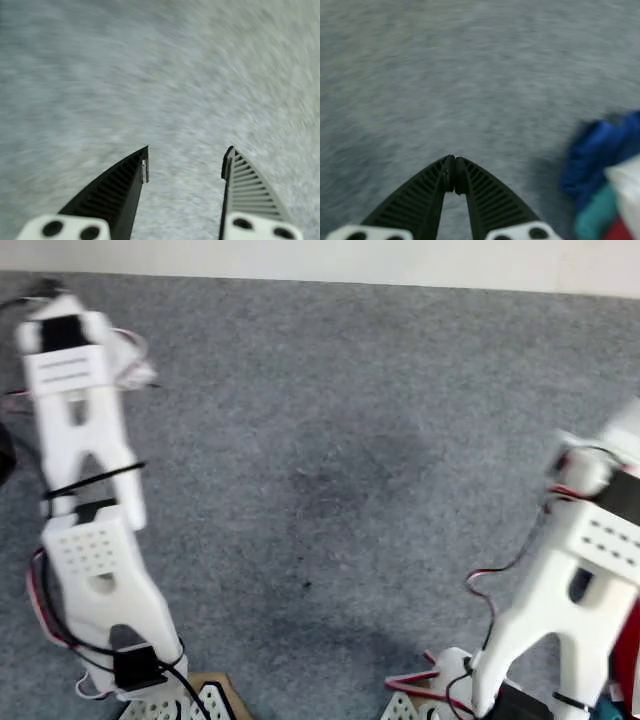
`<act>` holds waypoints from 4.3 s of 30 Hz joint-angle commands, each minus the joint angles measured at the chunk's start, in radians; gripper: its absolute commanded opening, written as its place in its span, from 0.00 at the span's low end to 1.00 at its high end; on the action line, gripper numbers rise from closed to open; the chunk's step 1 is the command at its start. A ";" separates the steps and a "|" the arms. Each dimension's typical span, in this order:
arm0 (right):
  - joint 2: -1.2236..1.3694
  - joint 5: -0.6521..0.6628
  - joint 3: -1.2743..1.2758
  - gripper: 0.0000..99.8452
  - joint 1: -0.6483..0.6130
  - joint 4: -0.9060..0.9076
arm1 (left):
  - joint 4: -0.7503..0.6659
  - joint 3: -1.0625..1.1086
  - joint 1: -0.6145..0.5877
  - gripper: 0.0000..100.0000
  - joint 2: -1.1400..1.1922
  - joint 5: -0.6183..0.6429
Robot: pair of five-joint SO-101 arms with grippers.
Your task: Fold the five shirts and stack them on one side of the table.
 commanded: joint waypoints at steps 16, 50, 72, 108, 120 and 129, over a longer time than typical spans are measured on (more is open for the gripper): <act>0.591 -0.080 -0.183 0.01 -0.573 -0.120 | 0.003 0.062 -0.631 0.09 -0.229 -0.259; 0.639 -0.015 0.021 0.01 -0.647 -0.329 | -0.704 0.054 -0.604 0.22 0.308 -0.256; 0.641 -0.020 0.047 0.01 -0.653 -0.332 | 0.020 -0.656 0.186 0.01 0.291 -0.256; 0.639 -0.023 0.041 0.01 -0.605 -0.334 | 0.032 -0.334 0.128 0.43 0.213 -0.255; 0.642 -0.023 0.048 0.01 -0.604 -0.367 | 0.015 0.363 0.045 0.36 -0.145 -0.262; 0.642 -0.018 0.048 0.01 -0.608 -0.367 | -0.221 0.848 0.015 0.40 -0.159 -0.258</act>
